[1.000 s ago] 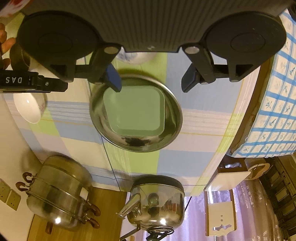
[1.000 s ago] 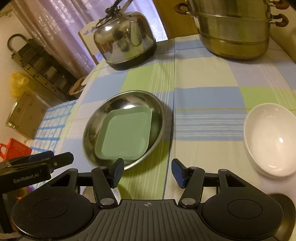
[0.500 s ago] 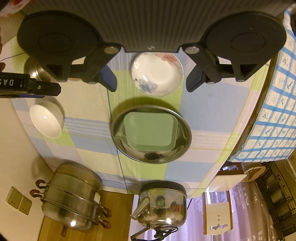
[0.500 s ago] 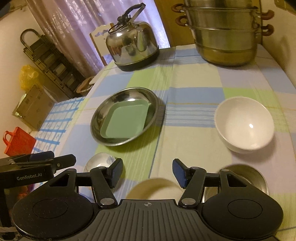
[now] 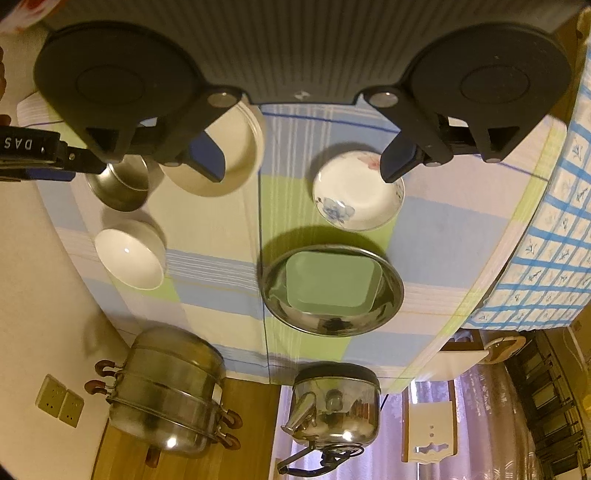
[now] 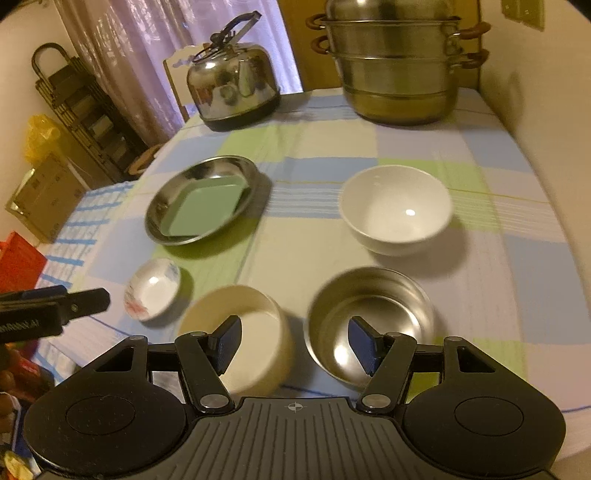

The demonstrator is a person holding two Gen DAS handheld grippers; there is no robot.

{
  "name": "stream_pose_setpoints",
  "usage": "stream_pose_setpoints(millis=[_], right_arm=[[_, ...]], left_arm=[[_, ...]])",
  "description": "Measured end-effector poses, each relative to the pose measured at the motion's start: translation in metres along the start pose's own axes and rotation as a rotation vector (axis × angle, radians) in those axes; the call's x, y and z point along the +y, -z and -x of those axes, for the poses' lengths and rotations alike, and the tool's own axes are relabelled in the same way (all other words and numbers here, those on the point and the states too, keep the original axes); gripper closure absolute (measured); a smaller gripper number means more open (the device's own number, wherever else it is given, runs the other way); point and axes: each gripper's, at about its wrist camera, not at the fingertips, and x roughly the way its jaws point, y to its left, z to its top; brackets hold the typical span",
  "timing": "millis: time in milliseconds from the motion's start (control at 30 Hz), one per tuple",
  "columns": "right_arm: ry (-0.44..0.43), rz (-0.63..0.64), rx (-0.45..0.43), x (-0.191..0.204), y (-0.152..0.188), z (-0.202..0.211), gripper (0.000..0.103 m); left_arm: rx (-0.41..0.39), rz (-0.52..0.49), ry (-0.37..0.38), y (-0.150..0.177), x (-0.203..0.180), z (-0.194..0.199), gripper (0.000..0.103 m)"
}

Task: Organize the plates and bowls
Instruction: 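Withdraw both grippers and move them toward the small floral saucer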

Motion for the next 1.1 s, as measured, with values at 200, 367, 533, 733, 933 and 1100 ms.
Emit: stream_pose_setpoints(millis=[200, 367, 533, 733, 933, 1100], right_arm=[[0.008, -0.006, 0.006, -0.014, 0.016, 0.014, 0.039], [-0.003, -0.022, 0.010, -0.019, 0.025, 0.022, 0.039], [-0.005, -0.055, 0.028, -0.024, 0.031, 0.029, 0.039], [-0.010, -0.111, 0.046, -0.026, 0.036, 0.026, 0.039], [-0.014, -0.158, 0.086, -0.009, 0.036, 0.013, 0.039], [-0.029, -0.162, 0.069, 0.018, 0.029, 0.003, 0.039]], left_arm=[[0.001, -0.003, -0.022, 0.016, -0.011, 0.013, 0.013], [0.013, -0.025, -0.029, 0.026, -0.018, 0.018, 0.013], [0.037, -0.051, -0.014, 0.030, -0.020, 0.015, 0.014], [0.073, -0.073, 0.008, 0.033, -0.012, 0.007, 0.014], [0.112, -0.097, 0.020, 0.027, 0.011, -0.005, 0.015], [0.125, -0.117, 0.026, 0.016, 0.036, -0.015, 0.019]])
